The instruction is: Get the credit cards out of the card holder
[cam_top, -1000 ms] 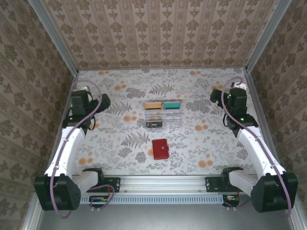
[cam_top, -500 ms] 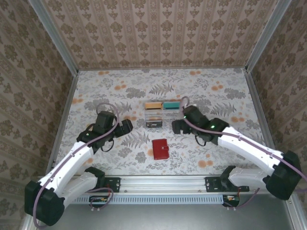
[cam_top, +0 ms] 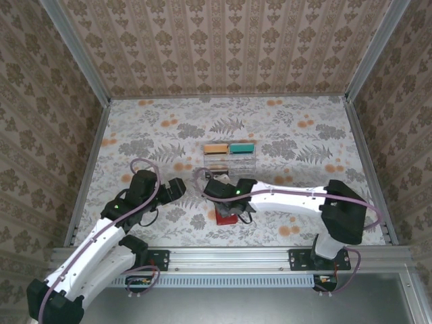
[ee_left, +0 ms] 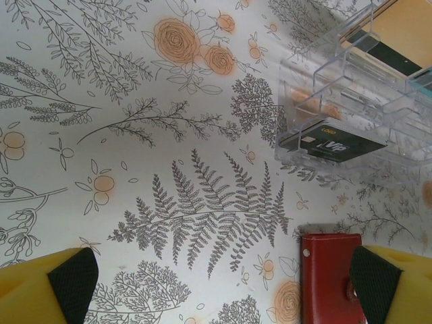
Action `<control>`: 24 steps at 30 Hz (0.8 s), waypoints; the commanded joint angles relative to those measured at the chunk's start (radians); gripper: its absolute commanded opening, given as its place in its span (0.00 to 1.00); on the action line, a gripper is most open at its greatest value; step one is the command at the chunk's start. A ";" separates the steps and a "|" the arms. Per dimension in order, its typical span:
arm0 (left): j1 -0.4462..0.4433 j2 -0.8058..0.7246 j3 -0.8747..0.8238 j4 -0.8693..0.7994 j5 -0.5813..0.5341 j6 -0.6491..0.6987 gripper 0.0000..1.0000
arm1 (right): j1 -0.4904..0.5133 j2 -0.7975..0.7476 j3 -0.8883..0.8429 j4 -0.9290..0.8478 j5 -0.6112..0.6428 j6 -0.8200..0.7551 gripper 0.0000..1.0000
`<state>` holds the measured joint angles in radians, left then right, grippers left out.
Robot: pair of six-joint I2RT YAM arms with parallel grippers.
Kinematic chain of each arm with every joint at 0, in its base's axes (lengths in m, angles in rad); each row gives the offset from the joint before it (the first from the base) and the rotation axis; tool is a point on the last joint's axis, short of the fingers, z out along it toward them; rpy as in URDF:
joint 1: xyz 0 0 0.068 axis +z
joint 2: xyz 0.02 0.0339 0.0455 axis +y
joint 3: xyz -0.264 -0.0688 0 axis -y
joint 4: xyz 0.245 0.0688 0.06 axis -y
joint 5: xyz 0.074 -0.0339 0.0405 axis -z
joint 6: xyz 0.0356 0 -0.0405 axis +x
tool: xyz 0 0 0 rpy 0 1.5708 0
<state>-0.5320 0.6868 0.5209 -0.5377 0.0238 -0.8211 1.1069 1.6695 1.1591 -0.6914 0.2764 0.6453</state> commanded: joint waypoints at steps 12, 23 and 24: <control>-0.016 -0.013 -0.013 -0.039 0.024 -0.021 1.00 | -0.005 0.154 0.076 -0.077 -0.059 0.020 0.44; -0.019 -0.012 -0.007 -0.024 0.044 -0.021 1.00 | -0.019 0.170 0.043 -0.081 -0.049 0.038 0.38; -0.019 -0.010 -0.007 -0.018 0.048 -0.021 1.00 | -0.021 0.170 0.037 -0.077 -0.051 0.039 0.36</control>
<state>-0.5430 0.6849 0.5171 -0.5468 0.0528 -0.8349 1.0920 1.8282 1.2156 -0.7414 0.2287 0.6628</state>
